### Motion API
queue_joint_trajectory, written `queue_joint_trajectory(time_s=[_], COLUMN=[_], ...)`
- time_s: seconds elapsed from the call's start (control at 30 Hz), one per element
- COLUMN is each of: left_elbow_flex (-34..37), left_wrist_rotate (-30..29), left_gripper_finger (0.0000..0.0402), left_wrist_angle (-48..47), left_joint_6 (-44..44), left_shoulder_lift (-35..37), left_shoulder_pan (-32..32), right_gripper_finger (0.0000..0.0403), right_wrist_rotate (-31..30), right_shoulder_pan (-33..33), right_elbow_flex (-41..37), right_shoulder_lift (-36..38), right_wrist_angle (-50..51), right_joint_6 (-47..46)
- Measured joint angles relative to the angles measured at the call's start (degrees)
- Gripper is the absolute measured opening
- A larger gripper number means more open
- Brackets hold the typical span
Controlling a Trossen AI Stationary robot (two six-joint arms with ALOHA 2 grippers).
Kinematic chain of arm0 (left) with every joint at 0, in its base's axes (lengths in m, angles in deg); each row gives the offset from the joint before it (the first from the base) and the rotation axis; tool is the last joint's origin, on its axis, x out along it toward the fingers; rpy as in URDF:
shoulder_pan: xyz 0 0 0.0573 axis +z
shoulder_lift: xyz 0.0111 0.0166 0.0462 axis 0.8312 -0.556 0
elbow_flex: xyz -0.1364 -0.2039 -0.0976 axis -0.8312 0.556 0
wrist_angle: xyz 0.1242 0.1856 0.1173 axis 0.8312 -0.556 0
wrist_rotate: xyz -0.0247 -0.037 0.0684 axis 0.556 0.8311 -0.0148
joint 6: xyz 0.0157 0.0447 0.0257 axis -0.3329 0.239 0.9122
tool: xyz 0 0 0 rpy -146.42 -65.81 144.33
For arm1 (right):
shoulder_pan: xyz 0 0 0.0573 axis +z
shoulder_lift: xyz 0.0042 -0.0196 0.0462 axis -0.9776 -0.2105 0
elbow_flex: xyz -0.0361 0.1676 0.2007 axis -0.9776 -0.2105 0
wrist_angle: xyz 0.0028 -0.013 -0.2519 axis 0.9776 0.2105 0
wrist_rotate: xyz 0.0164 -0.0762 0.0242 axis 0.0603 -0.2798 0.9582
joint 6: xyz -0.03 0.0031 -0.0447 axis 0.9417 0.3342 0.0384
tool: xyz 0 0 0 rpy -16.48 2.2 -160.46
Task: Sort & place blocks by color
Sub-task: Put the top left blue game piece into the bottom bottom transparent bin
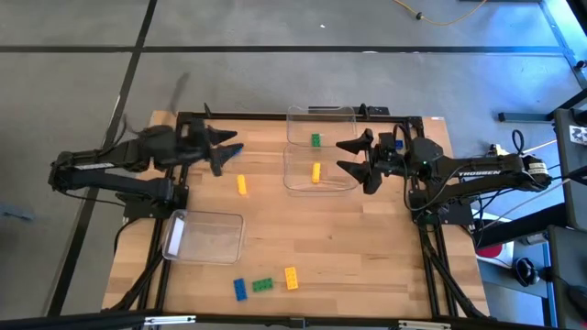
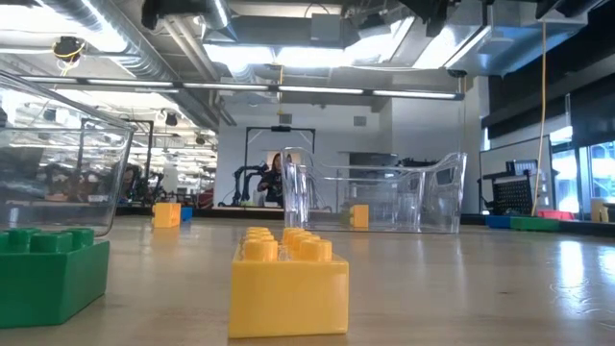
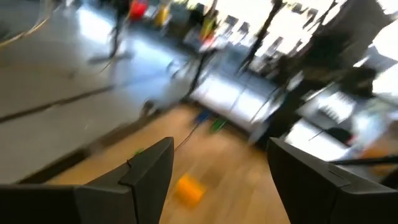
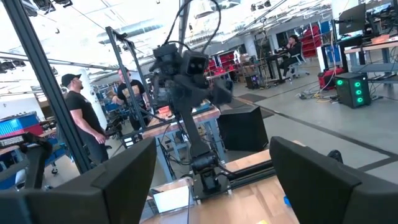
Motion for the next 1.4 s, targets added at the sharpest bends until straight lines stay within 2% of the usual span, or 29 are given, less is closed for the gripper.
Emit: queue_joint_trajectory(time_s=[0.1,0.23,0.4,0.57,0.9,1.07,1.4], left_elbow_flex=[-4.5,-10.5,-11.3,-10.9,-10.8,-10.8,-10.8], left_wrist_rotate=[1.0,6.9,13.8,13.8,12.5,13.8,15.1], left_gripper_finger=[0.025,0.025,0.025,0.025,0.025,0.0252,0.029], left_wrist_angle=[-13.3,-32.0,-41.0,-40.6,-39.3,-38.0,-35.6], left_joint_6=[-1.6,-0.2,9.1,17.9,28.0,30.8,33.3], left_shoulder_lift=[-5.8,-14.7,-24.9,-33.6,-47.7,-51.2,-54.3], left_shoulder_pan=[4.8,14.6,26.1,32.7,38.8,39.7,39.8], right_gripper_finger=[0.0316,0.0316,0.0316,0.0316,0.0316,0.0316,0.0316], right_wrist_rotate=[0.0,0.0,0.0,-0.1,0.0,-0.9,-1.0], right_shoulder_pan=[0.0,0.0,0.0,0.0,0.0,0.0,0.0], right_elbow_flex=[0.0,0.0,0.0,0.0,0.0,0.0,0.0], right_shoulder_lift=[0.0,0.0,0.0,0.0,0.0,0.0,0.0], right_wrist_angle=[0.0,0.0,0.6,1.8,3.7,3.9,4.2], right_joint_6=[-0.2,-0.2,-2.8,-5.3,-8.0,-9.2,-9.2])
